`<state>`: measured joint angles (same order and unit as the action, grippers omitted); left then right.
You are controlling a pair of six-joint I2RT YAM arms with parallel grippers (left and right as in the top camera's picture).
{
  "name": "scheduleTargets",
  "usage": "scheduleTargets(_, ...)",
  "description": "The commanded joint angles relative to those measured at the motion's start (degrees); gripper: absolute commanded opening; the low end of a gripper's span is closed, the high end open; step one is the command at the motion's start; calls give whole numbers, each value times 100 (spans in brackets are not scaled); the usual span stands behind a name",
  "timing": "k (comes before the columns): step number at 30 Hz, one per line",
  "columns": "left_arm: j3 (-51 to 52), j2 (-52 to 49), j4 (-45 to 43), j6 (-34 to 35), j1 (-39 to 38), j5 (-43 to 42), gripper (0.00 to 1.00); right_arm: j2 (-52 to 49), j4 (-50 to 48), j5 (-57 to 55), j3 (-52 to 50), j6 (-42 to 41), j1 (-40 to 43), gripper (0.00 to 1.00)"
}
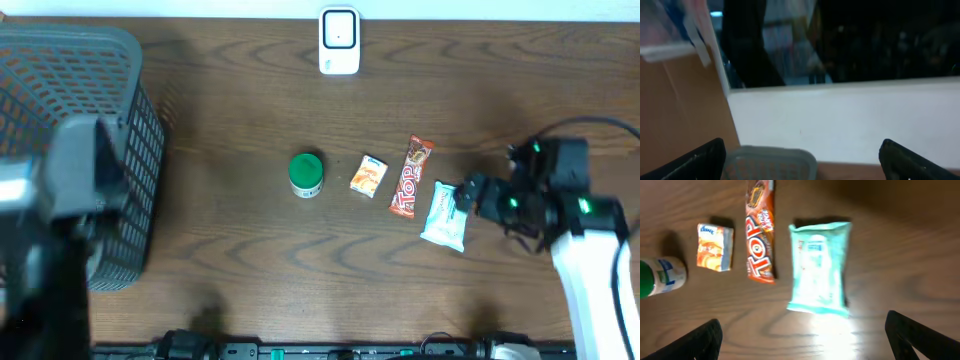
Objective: Scan the item barcode
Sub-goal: 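Retract the left arm and reach the right gripper toward the wipes pack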
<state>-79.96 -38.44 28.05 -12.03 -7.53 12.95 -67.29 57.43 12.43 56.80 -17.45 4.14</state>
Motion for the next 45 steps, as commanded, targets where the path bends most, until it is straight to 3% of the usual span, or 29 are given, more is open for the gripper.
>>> scheduleTargets(1, 160, 595, -28, 31, 24, -249, 98, -1010, -385, 994, 160, -92, -50, 91)
scheduleTargets(2, 243, 787, -52, 31, 24, -249, 98, -1405, -522, 1178, 160, -74, -50, 69)
scheduleTargets(3, 297, 892, -83, 31, 24, -249, 98, -1631, -527, 1189, 160, -76, -50, 68)
scheduleTargets(5, 420, 1095, -114, 28, 24, -249, 98, -2157, -599, 901, 160, -72, -50, 81)
scheduleTargets(12, 837, 1150, -455, 28, 24, -247, 98, -2796, -789, -168, 157, 175, -48, 90)
scheduleTargets(17, 925, 1150, -509, 28, 24, -245, 98, -2800, -890, -920, -4, 275, -44, 91)
scheduleTargets(23, 925, 1150, -511, 28, 24, -245, 98, -2800, -1869, -638, -887, 490, -46, 89)
scheduleTargets(25, 925, 1150, -509, 26, 24, -245, 98, -2800, -2223, -560, -1196, 487, -46, 78)
scheduleTargets(28, 925, 1150, -507, 26, 24, -245, 98, -2800, -2579, -363, -1451, 492, -42, 41)
scheduleTargets(29, 925, 1150, -505, 28, 24, -245, 98, -2798, -2575, -334, -1421, 490, -44, 20)
scheduleTargets(30, 925, 1150, -505, 28, 24, -245, 98, -2798, -2562, -295, -1379, 485, -42, 6)
scheduleTargets(31, 925, 1150, -505, 28, 24, -245, 98, -2796, -2549, -214, -1349, 483, -44, 1)
scheduleTargets(35, 925, 1150, -501, 28, 24, -245, 98, -2758, -2151, 238, -1019, 313, -44, 1)
scheduleTargets(37, 927, 1150, -501, 28, 24, -247, 98, -2686, -1565, 483, -645, -232, -44, 1)
scheduleTargets(43, 1102, 1147, -595, 31, 24, -249, 98, -2557, 1421, 1429, 968, -1788, -44, 1)
scheduleTargets(45, 1193, 1147, -662, 31, 24, -249, 98, -2559, 1836, 1738, 1180, -2223, -44, 1)
